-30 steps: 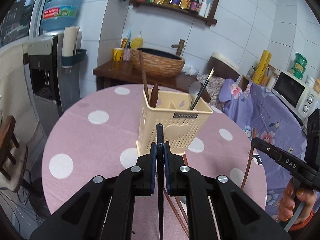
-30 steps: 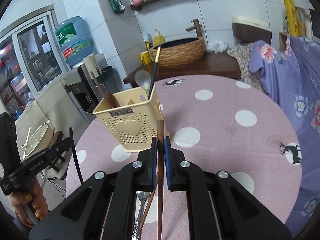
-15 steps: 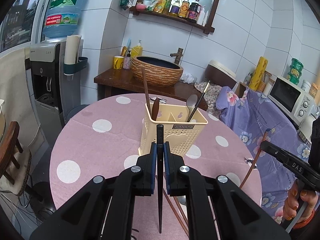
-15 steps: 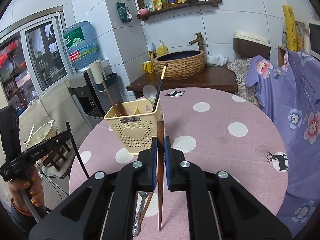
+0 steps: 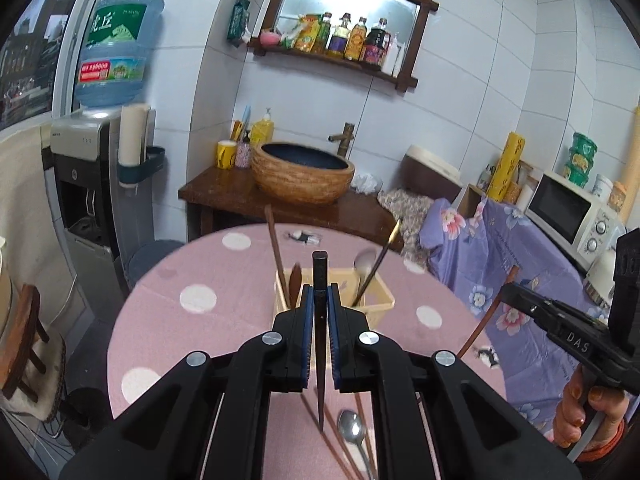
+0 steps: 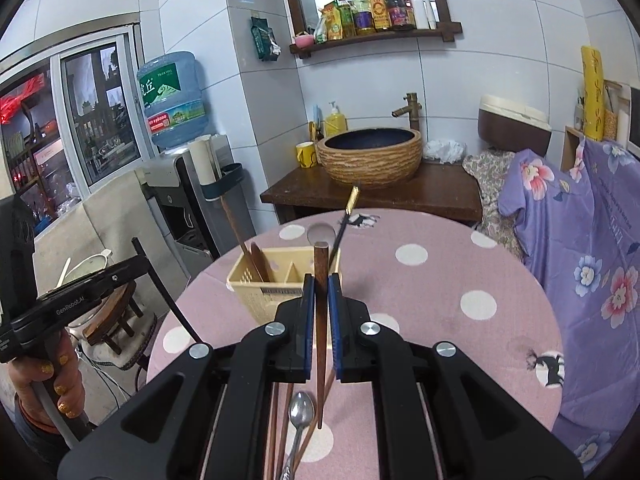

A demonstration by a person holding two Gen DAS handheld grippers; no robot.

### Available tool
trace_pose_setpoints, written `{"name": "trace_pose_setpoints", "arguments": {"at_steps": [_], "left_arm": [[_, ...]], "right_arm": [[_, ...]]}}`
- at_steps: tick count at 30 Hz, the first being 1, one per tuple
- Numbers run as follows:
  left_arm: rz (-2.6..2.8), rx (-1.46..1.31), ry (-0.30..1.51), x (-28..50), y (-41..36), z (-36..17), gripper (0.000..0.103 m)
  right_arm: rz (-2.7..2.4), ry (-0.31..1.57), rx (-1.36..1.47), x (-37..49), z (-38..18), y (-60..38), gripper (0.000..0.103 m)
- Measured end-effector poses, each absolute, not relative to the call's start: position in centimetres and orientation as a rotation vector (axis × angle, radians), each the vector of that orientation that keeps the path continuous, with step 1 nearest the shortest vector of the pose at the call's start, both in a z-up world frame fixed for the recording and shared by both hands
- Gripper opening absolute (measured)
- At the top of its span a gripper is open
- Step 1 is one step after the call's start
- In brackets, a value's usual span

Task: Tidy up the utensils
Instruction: 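Lift both chopsticks and lower them into the holder with both tools, then open both tools and withdraw them back toward the remaining utensils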

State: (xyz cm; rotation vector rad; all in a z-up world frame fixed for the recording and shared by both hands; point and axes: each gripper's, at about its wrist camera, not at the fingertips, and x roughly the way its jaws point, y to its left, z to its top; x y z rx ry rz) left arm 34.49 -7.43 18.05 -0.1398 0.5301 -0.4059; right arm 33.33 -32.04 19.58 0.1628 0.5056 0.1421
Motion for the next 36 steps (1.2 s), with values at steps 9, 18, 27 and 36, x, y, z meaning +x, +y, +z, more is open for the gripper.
{"name": "trace_pose_setpoints", "arguments": {"at_steps": [9, 18, 27, 36], "left_arm": [[-0.337, -0.176, 0.379, 38.4, -8.1, 27.0, 0.008], [-0.273, -0.138, 0.38, 41.9, -10.2, 23.1, 0.008], [-0.271, -0.139, 0.507, 43.9, -10.5, 16.5, 0.008], [-0.262, -0.143, 0.582, 44.7, -10.9, 12.6, 0.008]], "right_arm": [[0.067, 0.33, 0.184, 37.8, 29.9, -31.6, 0.008], [0.004, 0.332, 0.149, 42.4, 26.2, -29.6, 0.008], [0.003, 0.453, 0.149, 44.9, 18.6, -29.2, 0.008], [0.009, 0.448, 0.15, 45.0, 16.5, -29.5, 0.008]]}}
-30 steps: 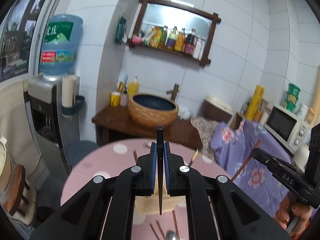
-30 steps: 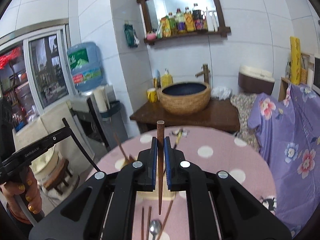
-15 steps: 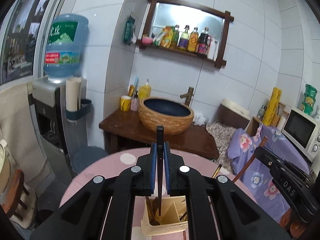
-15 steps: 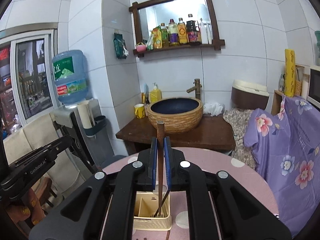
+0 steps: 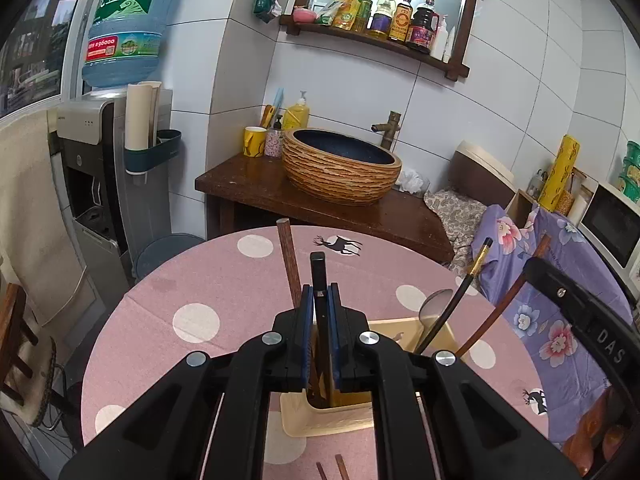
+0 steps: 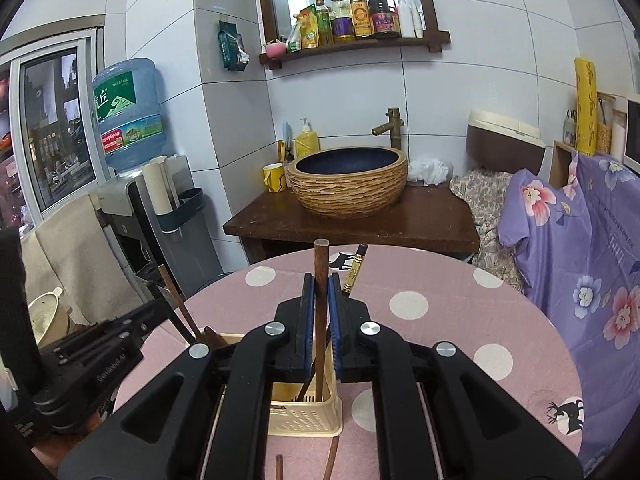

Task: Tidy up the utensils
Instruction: 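Open both tools and withdraw them back toward the remaining utensils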

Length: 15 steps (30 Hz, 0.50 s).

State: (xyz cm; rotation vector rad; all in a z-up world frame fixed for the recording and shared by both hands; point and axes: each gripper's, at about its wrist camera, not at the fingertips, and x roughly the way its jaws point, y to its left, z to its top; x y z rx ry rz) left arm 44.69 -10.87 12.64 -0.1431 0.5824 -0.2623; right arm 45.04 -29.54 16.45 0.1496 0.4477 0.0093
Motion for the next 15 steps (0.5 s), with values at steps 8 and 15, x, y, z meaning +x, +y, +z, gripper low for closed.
{"name": "trace_pose_setpoints", "arguments": {"at_steps": [8, 15], "left_arm": [[-0.293, -0.163, 0.557, 42.4, -10.5, 12.8, 0.045], [-0.273, -0.151, 0.508, 36.6, -8.7, 11.5, 0.081]], "right_arm": [[0.043, 0.397, 0.202, 42.9, 16.1, -30.2, 0.06], [0.032, 0.353, 0.171, 37.3, 15.1, -30.2, 0.068]]}}
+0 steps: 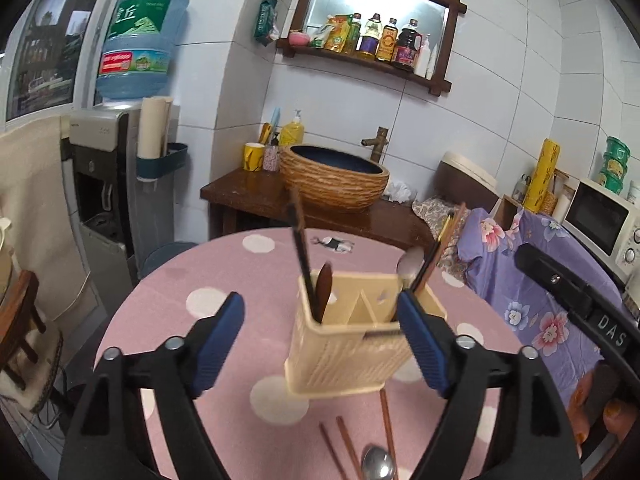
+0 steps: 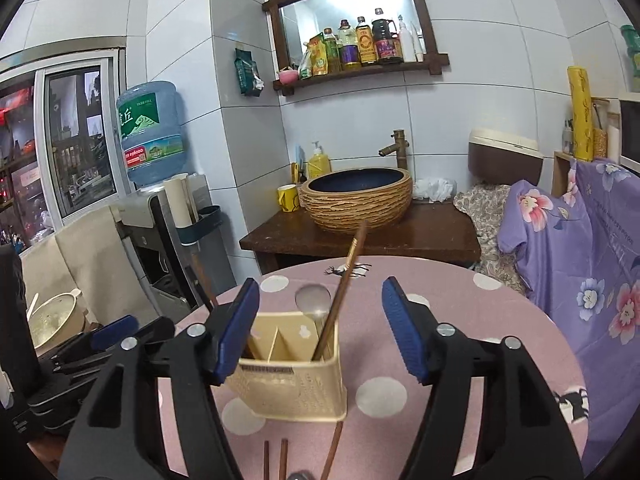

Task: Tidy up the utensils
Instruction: 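Open both tools and withdraw them back toward the remaining utensils, then grasp a brown chopstick with the left tool while the right tool grasps another brown chopstick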

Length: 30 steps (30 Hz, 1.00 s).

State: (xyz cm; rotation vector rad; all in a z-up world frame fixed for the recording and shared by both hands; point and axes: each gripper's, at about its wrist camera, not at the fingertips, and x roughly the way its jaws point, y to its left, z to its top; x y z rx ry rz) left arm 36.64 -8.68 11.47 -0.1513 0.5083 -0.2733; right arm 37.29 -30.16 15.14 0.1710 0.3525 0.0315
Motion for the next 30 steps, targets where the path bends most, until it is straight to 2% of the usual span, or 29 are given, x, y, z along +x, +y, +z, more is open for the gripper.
{"name": "trace_pose_setpoints", "arguments": {"at_steps": [5, 9, 17, 19, 20, 22, 24, 27, 30], "left_arm": [[-0.254, -0.158, 0.603, 34.6, -7.5, 7.8, 0.082], [-0.226, -0.162, 0.664, 32.8, -6.8, 4.6, 0.085], [-0.155, -0.171, 0.714, 31.1, -5.7, 0.6, 0.085], [-0.144, -0.166, 0.727, 31.2, -5.7, 0.1, 0.084], [-0.147, -0.166, 0.73, 31.1, -5.8, -0.1, 0.08], [-0.166, -0.168, 0.74, 31.2, -5.9, -0.4, 0.073], [-0.183, -0.159, 0.756, 31.3, -6.2, -0.7, 0.063], [-0.195, -0.153, 0.778, 31.4, -6.3, -1.4, 0.054], [-0.202, -0.157, 0.787, 31.3, -6.2, -1.8, 0.051]], "right_arm": [[0.063, 0.489, 0.186, 34.7, 10.8, -29.8, 0.07], [0.081, 0.548, 0.197, 32.9, 6.7, -29.1, 0.078], [-0.033, 0.696, 0.208, 31.5, 0.0, -28.9, 0.079], [-0.059, 0.721, 0.206, 31.5, -1.0, -29.0, 0.078], [-0.07, 0.729, 0.209, 31.6, -1.3, -29.1, 0.077], [-0.066, 0.753, 0.22, 32.0, -2.0, -29.3, 0.071], [-0.058, 0.784, 0.219, 32.6, -2.6, -29.2, 0.065], [-0.029, 0.831, 0.205, 33.9, -3.3, -28.6, 0.055], [-0.003, 0.867, 0.19, 35.5, -3.4, -27.9, 0.047]]}}
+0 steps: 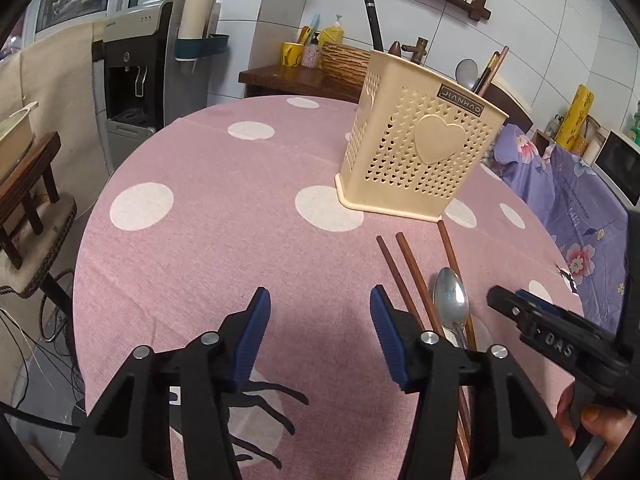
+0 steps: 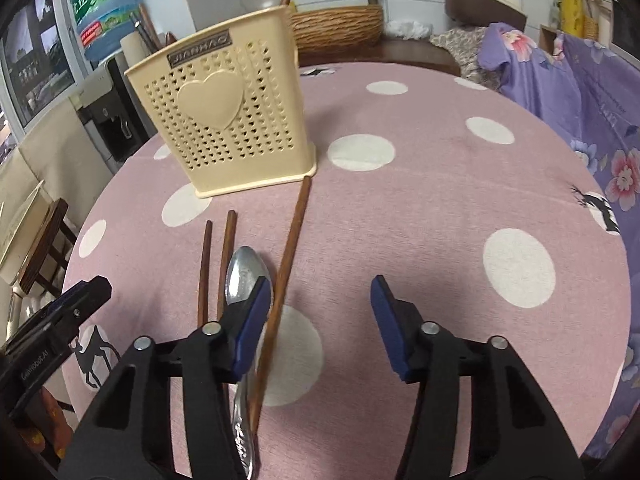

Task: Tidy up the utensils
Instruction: 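Grasp a brown chopstick with the left tool while the right tool grasps another brown chopstick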

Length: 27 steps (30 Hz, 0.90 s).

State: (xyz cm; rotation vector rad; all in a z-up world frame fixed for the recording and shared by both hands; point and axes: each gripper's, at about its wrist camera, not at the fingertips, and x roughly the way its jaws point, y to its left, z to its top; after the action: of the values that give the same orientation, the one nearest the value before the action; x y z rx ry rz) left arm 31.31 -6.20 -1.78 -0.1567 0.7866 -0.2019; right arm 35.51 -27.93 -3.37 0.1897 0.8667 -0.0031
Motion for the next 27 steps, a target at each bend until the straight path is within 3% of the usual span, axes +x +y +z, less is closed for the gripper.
{"name": "trace_pose_setpoints", "arguments": {"at_steps": [4, 18, 20, 24, 27], "left_arm": [[-0.215, -0.153, 0.799, 31.2, -6.4, -2.1, 0.049], [-0.225, -0.114, 0.815, 31.1, -7.4, -2.6, 0.048], [-0.227, -0.11, 0.817, 31.2, -7.6, -2.6, 0.048], [-0.231, -0.091, 0.819, 31.3, -8.2, -2.6, 0.048], [-0.253, -0.073, 0.828, 31.6, -8.9, -2.6, 0.048]], "right_arm": [[0.003, 0.911, 0.2, 38.6, -3.3, -27.5, 0.04], [-0.108, 0.949, 0.113, 44.7, -4.8, -26.3, 0.033], [-0.12, 0.949, 0.079, 44.8, -4.8, -26.0, 0.03], [-0.094, 0.954, 0.048, 44.2, -4.8, -25.7, 0.011], [-0.074, 0.964, 0.021, 43.3, -4.8, -25.9, 0.01]]}}
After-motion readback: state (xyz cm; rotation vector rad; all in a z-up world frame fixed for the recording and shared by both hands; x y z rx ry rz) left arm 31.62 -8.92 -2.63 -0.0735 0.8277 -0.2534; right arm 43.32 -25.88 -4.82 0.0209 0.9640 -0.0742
